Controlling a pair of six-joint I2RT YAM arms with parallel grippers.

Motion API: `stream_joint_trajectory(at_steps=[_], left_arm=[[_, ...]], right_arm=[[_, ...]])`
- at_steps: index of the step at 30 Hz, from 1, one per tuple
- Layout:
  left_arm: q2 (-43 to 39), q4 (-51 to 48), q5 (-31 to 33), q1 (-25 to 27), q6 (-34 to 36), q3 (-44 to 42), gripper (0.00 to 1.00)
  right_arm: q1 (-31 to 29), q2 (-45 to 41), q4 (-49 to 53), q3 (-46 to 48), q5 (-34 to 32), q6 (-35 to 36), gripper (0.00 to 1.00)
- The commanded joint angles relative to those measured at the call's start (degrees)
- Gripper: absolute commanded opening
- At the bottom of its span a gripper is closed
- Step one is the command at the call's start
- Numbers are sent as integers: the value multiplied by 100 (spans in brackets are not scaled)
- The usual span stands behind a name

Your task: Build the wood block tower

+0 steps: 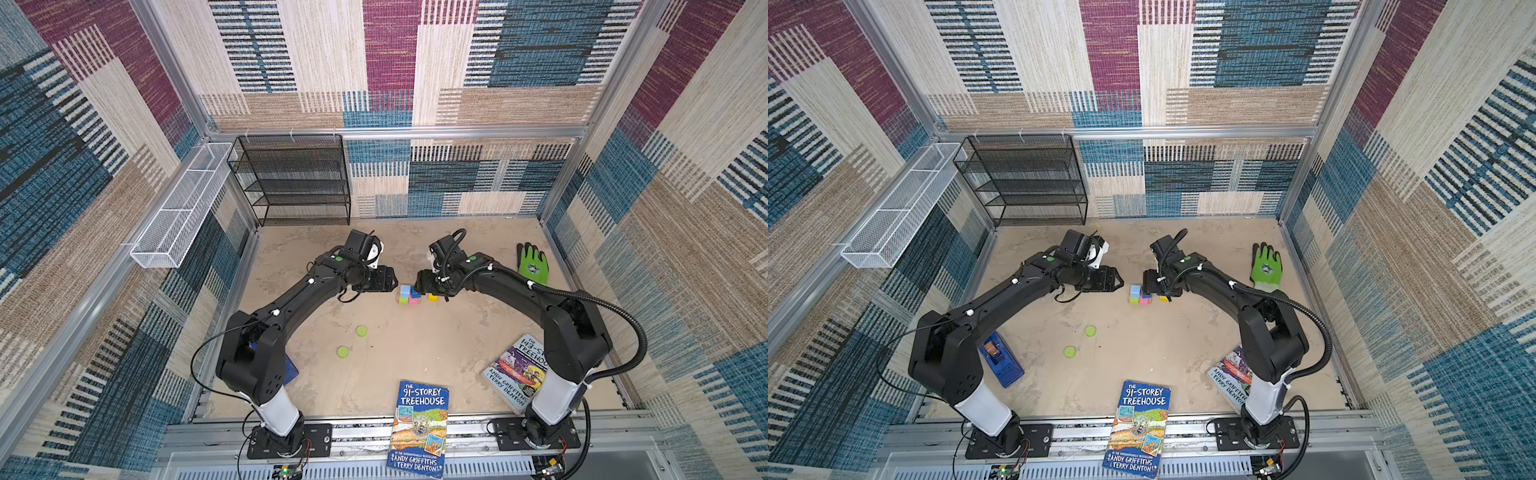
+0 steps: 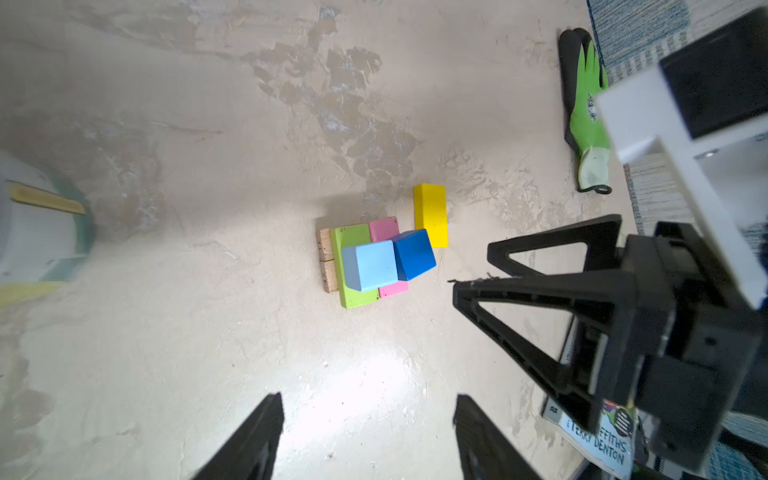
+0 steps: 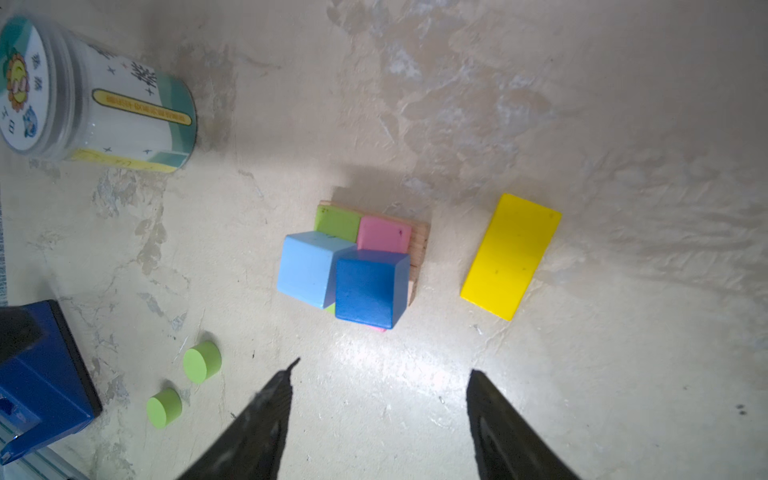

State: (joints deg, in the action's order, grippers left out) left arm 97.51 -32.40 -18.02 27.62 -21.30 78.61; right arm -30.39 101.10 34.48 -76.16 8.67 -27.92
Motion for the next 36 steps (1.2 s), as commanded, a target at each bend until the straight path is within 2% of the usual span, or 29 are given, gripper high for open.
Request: stream_joint_trajectory(at_steps=[1,8,17,36], left_arm=[[237,-112,-356,-2,10,194,65],[665,-257,-429,1,86,472,64],[1104,-354,-566,24,100,740,63],[1691,-345,-571,64,-23,1104,47]], right_arm=[[72,-178,-698,239,392,47,65],[207,-257,-1345,670,818,19,63],[332,-137,-1750,865,1056,-20,63],[385,252,-1984,841,1197,-174,51]])
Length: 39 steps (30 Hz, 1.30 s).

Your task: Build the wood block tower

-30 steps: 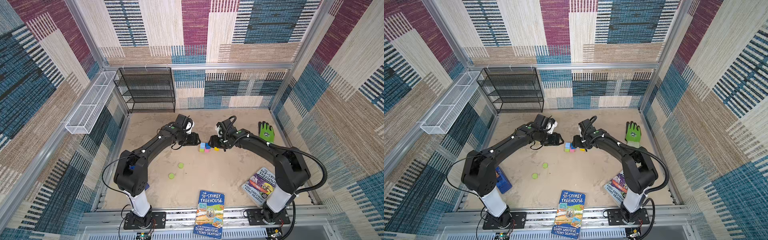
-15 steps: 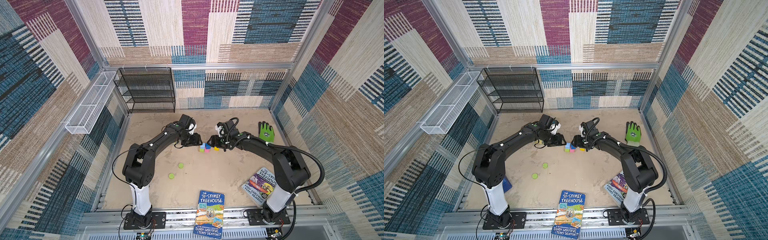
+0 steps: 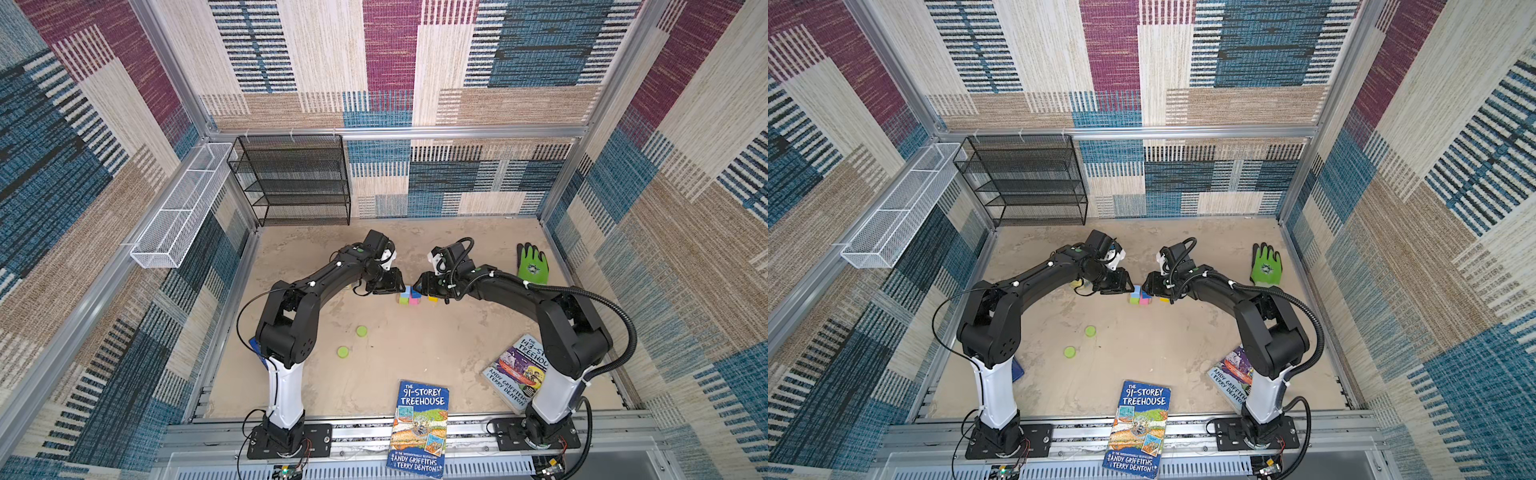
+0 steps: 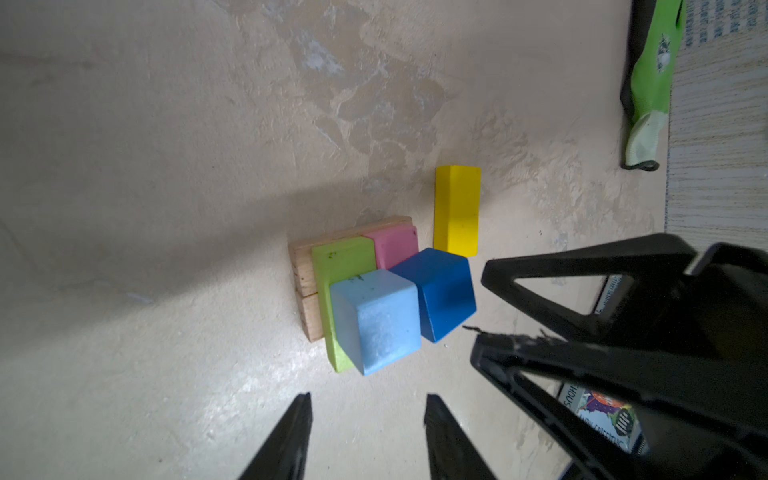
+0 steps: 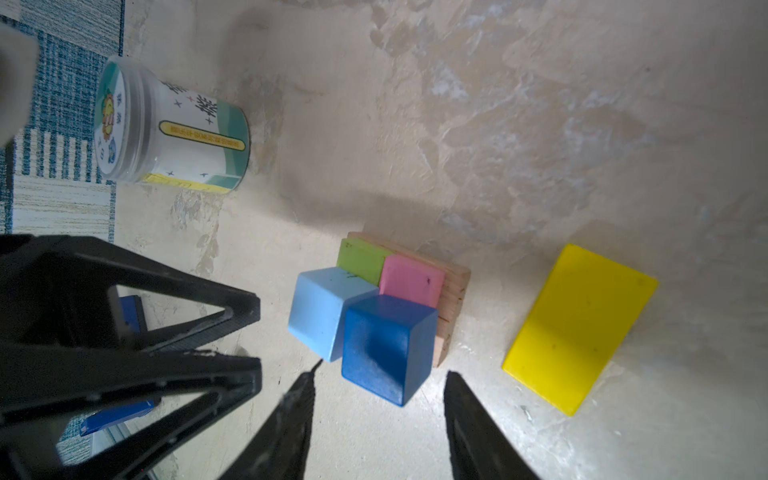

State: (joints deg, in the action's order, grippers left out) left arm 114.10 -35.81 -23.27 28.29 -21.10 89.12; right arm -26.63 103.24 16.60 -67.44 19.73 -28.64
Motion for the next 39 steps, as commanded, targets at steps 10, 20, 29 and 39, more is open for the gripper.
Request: stream_joint_trajectory(at_steps=[10,20,29,39], left_arm=[[210,61,-196,1,-113,167,46],[305,66,-242,6,-144,215,44],[376,92,-319,8,-175,279,40],[432,157,-388,9,-232,288,36]], right_arm=[[36,80,-324,-41,129,-186,48],[36,183,-403,-59,233,-247,47],[35,212,-473,-24,329,-308,42],[36,212,-522,2,444,-361,38]])
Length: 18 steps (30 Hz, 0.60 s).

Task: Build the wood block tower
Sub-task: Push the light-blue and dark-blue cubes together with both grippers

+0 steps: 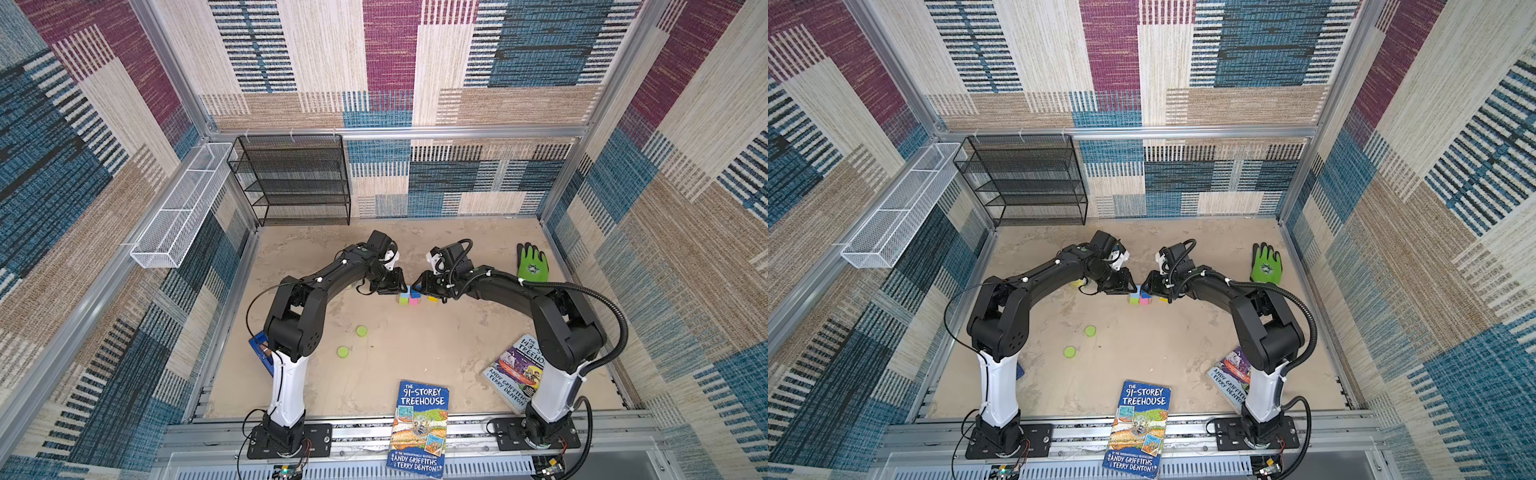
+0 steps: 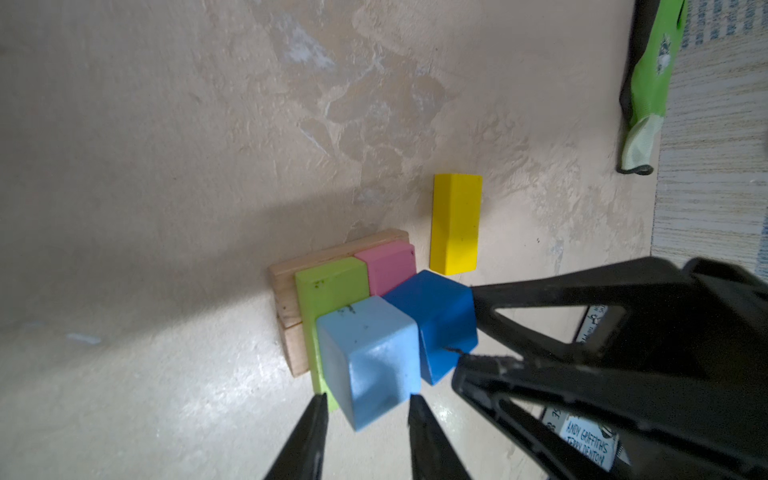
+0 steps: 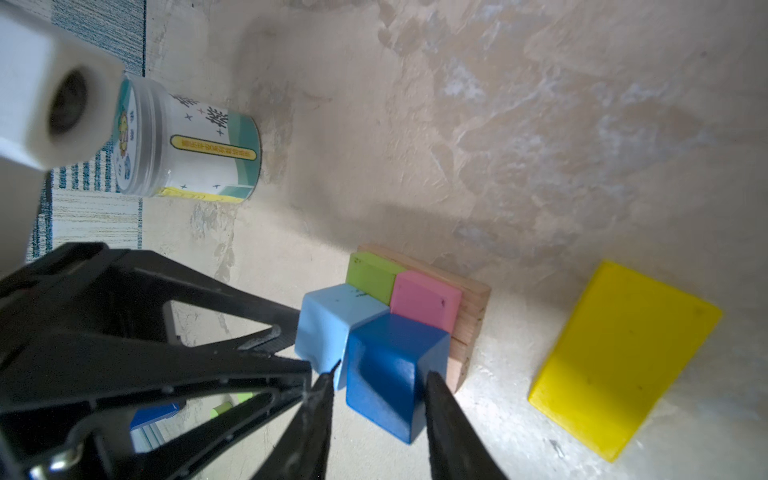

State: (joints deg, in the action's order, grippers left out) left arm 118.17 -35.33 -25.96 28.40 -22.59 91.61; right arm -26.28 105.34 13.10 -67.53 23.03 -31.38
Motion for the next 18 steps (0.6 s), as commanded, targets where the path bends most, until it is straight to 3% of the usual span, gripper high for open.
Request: stream_joint_trajectory(at_steps=[1,18], left_arm=[[32,108,-120,-1,-89,56,35],[70,106,-128,-4,-114,127,29]], right_arm=[[0,4,-183,25,121,-101,37],[1,-23,-213,108,191,-157,33]])
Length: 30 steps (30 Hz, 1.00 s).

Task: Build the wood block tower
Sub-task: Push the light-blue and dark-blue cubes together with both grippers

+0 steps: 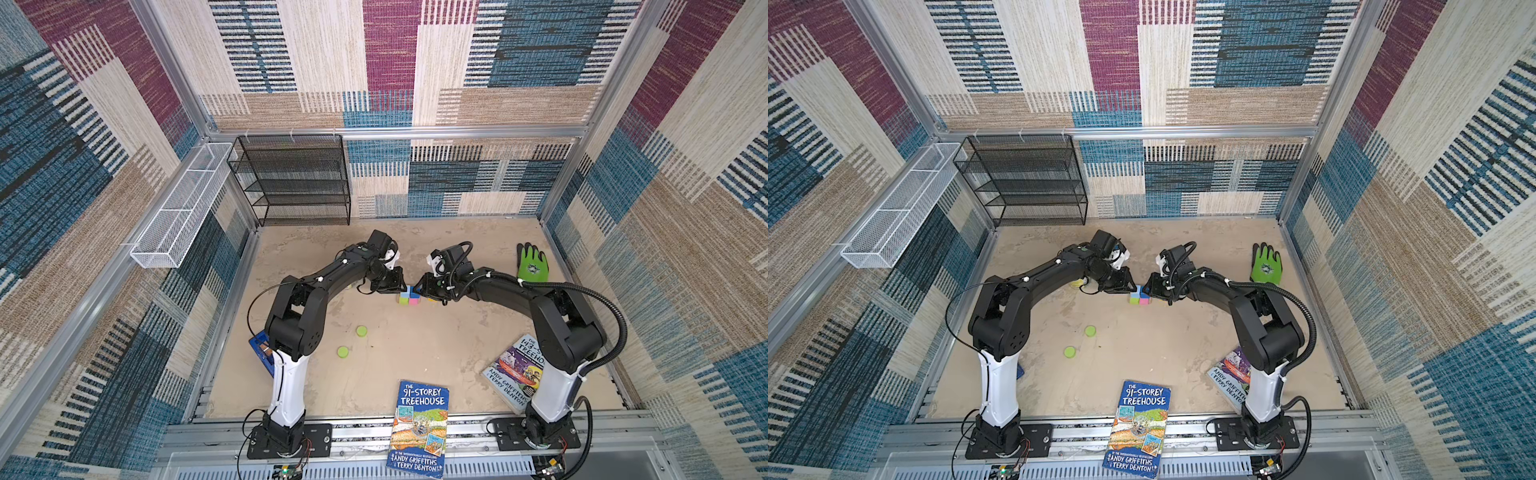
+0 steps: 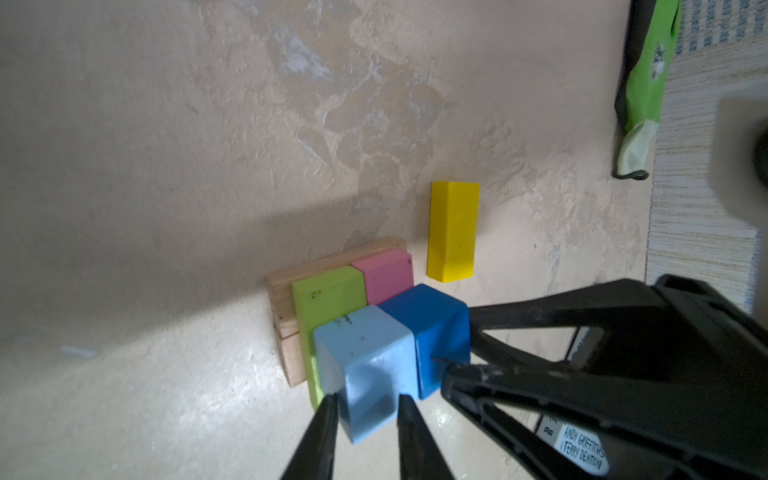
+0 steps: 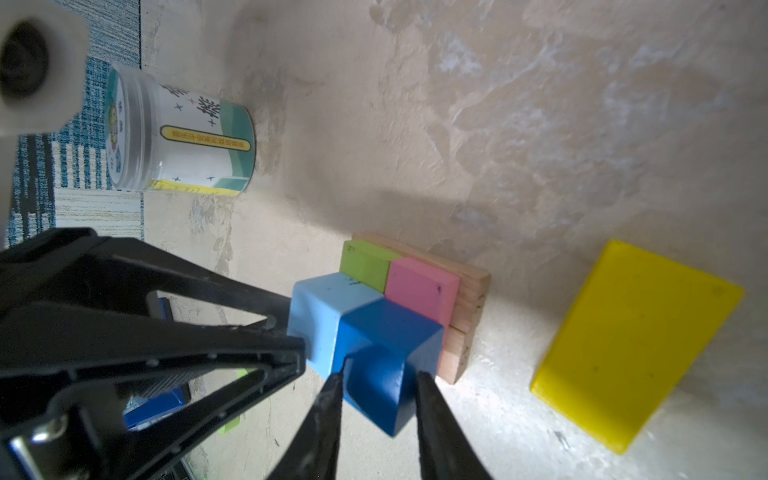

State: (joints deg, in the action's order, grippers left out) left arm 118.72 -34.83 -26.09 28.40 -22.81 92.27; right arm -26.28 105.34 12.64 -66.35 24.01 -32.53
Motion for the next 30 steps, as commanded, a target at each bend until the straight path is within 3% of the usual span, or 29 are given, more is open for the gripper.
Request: stream_joint_trajectory(at_steps=[1,18,25,30], left_arm=[[19,57,-123,-1,-92,71,29],[16,47,-125,-3,-92,61,28],[-15,18,-76,-6,-74,58,40],[-23,-25,-45,-4,-57,56,43]], right_arm=[[0,-20,-163,-10,91,-42,32],[2,43,-155,-45,149,-64,31],[0,41,-126,-98,97,-60,36],[5,86,-111,-155,95,-62,38]])
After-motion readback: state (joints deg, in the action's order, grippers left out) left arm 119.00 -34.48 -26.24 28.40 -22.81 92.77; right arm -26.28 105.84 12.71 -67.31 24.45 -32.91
